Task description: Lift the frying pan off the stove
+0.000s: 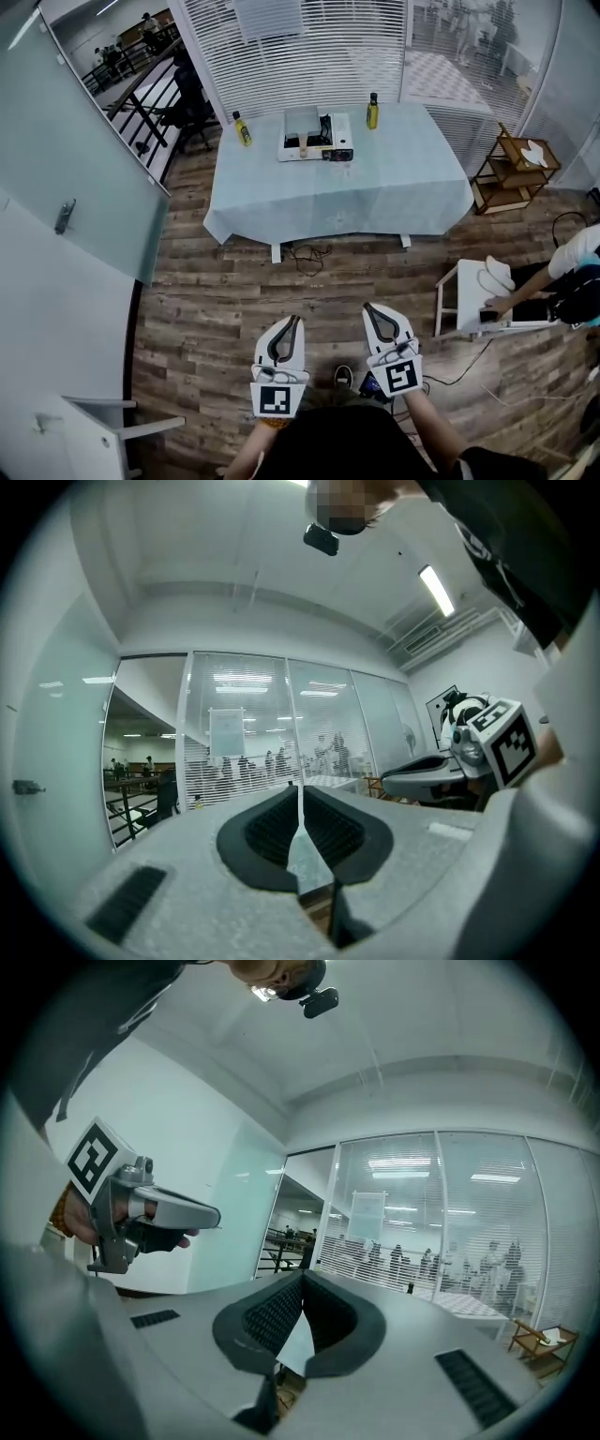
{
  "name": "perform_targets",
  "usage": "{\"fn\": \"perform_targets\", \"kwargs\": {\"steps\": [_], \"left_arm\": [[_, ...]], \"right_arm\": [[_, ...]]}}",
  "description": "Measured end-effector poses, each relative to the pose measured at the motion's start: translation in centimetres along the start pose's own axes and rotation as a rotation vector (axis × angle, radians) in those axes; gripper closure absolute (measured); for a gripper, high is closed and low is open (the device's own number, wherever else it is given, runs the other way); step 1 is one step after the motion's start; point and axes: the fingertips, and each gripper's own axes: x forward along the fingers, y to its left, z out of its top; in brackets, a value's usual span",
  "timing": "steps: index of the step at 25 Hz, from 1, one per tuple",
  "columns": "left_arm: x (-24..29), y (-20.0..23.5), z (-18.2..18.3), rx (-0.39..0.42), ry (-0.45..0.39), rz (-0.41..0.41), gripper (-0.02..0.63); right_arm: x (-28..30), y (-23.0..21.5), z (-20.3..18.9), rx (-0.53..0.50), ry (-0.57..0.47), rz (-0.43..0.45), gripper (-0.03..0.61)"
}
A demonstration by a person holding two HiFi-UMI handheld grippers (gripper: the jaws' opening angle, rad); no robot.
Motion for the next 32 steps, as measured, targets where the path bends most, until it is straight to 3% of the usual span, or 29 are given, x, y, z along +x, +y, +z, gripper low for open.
{"fn": "perform_targets", "kwargs": {"steps": [10, 22, 32], "left_arm": [[5.2, 2.4, -1.6, -0.029, 0.025, 0.022, 0.584], [17.6, 9.1, -1.3, -0.069, -0.063, -0.073, 0.584], [24.9, 16.7, -3.5, -0.114, -0.039, -0.157, 0.584]], "right_arm": [[4.5, -3.4, -1.8, -0.003, 0.02, 0.008, 0.579], [14.6, -9.0, -1.2, -0.057, 0.071, -0.071, 0.578], [25.2, -10.6, -1.1, -0.06, 0.101, -0.067, 0.578]]}}
